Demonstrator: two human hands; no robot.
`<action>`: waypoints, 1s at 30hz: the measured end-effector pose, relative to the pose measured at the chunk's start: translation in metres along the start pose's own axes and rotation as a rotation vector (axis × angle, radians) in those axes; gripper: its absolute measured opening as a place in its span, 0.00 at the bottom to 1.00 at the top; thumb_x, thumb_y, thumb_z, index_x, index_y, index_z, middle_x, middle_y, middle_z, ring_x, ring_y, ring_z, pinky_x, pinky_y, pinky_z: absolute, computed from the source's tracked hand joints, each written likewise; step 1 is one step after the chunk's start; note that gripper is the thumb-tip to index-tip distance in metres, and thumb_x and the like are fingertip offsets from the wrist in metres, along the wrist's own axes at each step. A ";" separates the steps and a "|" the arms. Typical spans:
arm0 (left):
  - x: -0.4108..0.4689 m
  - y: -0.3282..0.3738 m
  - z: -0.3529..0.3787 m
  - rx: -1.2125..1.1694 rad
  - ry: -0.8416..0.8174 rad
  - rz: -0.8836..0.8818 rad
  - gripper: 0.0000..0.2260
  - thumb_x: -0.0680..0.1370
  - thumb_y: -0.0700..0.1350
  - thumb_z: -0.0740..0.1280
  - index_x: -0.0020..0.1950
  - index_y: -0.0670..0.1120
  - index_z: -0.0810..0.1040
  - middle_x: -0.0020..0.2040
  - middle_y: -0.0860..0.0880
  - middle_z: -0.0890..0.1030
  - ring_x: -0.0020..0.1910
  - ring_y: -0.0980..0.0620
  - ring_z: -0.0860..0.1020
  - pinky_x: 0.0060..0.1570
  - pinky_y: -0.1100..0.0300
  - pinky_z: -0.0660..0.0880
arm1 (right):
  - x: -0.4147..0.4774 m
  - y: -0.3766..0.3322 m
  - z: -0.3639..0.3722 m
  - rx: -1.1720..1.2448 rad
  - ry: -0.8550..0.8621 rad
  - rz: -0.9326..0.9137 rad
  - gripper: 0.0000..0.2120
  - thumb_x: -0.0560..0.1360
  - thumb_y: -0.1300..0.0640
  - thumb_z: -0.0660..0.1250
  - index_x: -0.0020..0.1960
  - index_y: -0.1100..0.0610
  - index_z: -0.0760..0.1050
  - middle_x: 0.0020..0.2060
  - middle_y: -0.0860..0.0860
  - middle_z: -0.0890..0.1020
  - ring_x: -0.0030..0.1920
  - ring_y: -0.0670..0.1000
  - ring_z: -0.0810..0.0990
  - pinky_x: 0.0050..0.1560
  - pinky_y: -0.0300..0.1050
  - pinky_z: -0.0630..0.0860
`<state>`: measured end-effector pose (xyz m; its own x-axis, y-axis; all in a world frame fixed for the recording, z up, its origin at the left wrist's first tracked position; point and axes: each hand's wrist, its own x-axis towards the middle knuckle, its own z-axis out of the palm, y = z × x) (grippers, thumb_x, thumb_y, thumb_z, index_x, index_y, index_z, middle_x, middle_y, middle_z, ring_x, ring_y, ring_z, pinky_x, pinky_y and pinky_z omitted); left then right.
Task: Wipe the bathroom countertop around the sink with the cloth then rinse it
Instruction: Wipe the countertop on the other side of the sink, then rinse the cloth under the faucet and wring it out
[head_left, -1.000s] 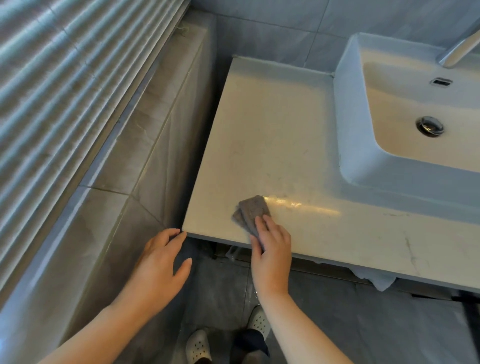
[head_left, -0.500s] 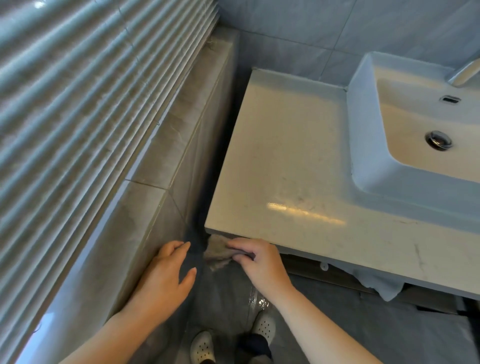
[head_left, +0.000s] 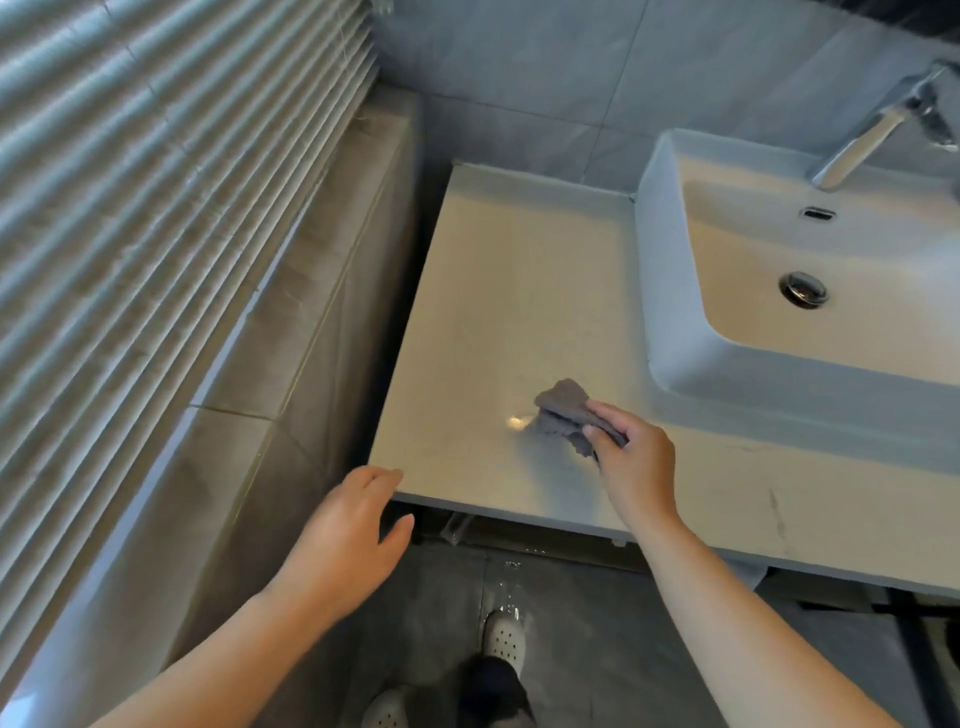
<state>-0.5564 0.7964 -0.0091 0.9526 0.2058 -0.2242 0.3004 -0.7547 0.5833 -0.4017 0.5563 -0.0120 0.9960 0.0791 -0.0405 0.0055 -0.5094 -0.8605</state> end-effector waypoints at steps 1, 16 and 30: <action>0.005 0.004 0.002 0.001 0.009 0.001 0.25 0.78 0.51 0.64 0.73 0.46 0.65 0.69 0.52 0.68 0.44 0.58 0.71 0.50 0.68 0.68 | 0.014 0.007 0.001 -0.021 0.011 0.007 0.15 0.75 0.64 0.67 0.61 0.57 0.78 0.56 0.49 0.81 0.55 0.44 0.77 0.52 0.26 0.69; 0.035 0.006 -0.006 0.009 0.038 -0.066 0.24 0.77 0.51 0.65 0.72 0.48 0.67 0.67 0.53 0.70 0.57 0.58 0.73 0.51 0.68 0.70 | -0.013 -0.013 0.056 0.086 -0.634 0.044 0.15 0.73 0.62 0.69 0.57 0.48 0.80 0.54 0.42 0.82 0.54 0.34 0.77 0.57 0.28 0.71; 0.059 0.106 -0.049 -0.404 -0.460 0.111 0.35 0.64 0.70 0.68 0.69 0.60 0.68 0.60 0.62 0.76 0.58 0.63 0.76 0.61 0.60 0.73 | -0.035 -0.106 -0.095 -0.037 -0.530 -0.063 0.11 0.67 0.63 0.75 0.45 0.49 0.82 0.42 0.45 0.84 0.42 0.44 0.81 0.42 0.32 0.74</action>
<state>-0.4663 0.7588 0.0778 0.8874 -0.2181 -0.4061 0.2811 -0.4420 0.8518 -0.4284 0.5262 0.1288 0.8123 0.5278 -0.2484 0.0768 -0.5189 -0.8514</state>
